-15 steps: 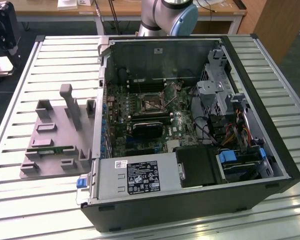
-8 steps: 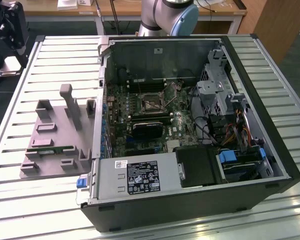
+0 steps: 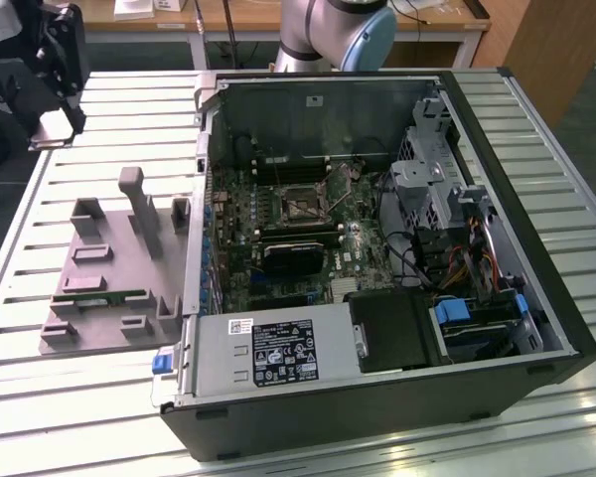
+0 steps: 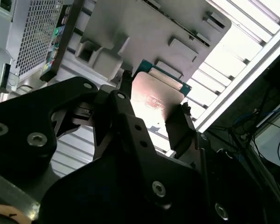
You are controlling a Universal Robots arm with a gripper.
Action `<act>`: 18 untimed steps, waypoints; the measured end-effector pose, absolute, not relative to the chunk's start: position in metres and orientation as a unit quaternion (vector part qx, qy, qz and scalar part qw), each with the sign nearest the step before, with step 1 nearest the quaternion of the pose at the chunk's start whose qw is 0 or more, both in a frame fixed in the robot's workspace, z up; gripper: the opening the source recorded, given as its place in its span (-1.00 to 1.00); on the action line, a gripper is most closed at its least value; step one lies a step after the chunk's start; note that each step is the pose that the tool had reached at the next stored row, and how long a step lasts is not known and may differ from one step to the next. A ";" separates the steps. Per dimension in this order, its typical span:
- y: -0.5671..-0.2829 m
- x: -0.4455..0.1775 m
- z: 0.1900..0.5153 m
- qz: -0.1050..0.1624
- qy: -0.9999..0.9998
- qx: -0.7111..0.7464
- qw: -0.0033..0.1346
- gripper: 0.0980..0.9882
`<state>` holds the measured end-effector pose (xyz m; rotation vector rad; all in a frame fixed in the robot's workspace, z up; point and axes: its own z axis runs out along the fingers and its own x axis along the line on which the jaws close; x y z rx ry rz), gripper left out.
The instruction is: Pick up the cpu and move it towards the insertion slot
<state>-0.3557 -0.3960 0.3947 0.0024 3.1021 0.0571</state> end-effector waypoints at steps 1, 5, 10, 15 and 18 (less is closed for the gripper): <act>-0.396 -0.351 0.395 0.018 1.000 0.001 0.019 -0.01; -0.396 -0.333 0.395 0.018 1.000 0.001 0.019 -0.01; -0.396 -0.311 0.395 0.018 1.000 0.001 0.019 -0.01; -0.396 -0.288 0.395 0.018 1.000 0.001 0.019 -0.01; -0.396 -0.275 0.395 0.018 1.000 0.001 0.019 -0.01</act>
